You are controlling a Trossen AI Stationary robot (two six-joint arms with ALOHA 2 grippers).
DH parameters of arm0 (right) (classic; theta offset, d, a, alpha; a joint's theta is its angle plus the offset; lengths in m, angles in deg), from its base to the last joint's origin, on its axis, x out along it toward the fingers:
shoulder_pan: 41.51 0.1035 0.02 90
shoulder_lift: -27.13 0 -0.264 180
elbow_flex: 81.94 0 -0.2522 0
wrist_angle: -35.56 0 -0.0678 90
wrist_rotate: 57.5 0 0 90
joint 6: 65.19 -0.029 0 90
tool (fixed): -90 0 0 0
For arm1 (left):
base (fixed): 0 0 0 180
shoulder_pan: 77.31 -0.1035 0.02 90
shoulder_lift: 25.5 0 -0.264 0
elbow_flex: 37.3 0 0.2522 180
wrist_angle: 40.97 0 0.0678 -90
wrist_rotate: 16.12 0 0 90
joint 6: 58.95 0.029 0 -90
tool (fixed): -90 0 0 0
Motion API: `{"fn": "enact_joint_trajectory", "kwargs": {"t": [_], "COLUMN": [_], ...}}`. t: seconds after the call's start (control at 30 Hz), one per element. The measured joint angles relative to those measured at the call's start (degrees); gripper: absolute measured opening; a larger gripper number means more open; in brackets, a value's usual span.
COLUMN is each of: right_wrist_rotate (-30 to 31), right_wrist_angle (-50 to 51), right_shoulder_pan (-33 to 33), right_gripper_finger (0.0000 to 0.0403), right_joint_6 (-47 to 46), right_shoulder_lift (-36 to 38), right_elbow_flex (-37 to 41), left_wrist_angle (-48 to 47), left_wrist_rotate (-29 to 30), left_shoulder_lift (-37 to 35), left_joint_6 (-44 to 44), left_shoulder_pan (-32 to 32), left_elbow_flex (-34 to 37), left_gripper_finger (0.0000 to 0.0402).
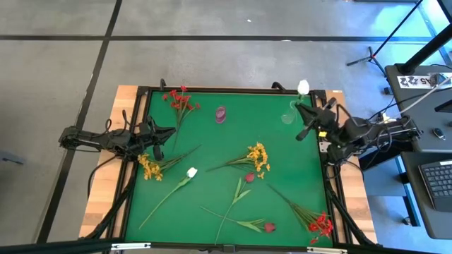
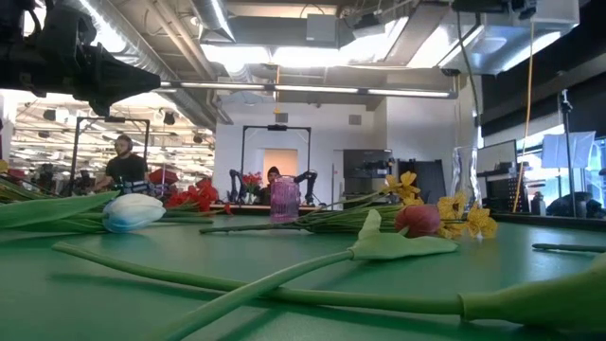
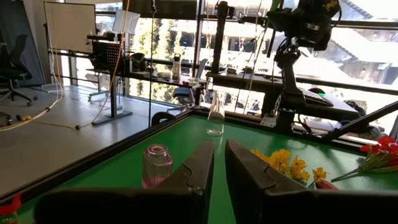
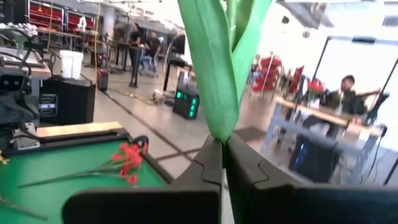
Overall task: Sort flowers into vase by color
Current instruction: Put the top white flower into the transparent vase
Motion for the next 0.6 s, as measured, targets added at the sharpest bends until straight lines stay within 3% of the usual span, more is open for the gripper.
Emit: {"fn": "enact_joint_trajectory", "kwargs": {"t": [0.2, 0.6], "right_wrist_rotate": [-9.6, -28.2], "right_wrist_angle": [-2.2, -0.9], "right_shoulder_pan": [-7.3, -30.6], "right_gripper_finger": [0.0002, 0.0001], "right_joint_6": [1.8, -4.3], "right_shoulder_lift": [0.7, 0.6], "right_elbow_flex": [0.0, 0.0], "left_wrist_angle": [0.0, 0.0], "left_wrist_rotate": [0.0, 0.0], "left_shoulder_lift": [0.0, 0.0], "left_joint_6": [0.0, 0.0], "left_shoulder_pan": [0.0, 0.0], "left_elbow_flex": [0.0, 0.0], "left_gripper_finger": [0.0039, 0.0039]}}
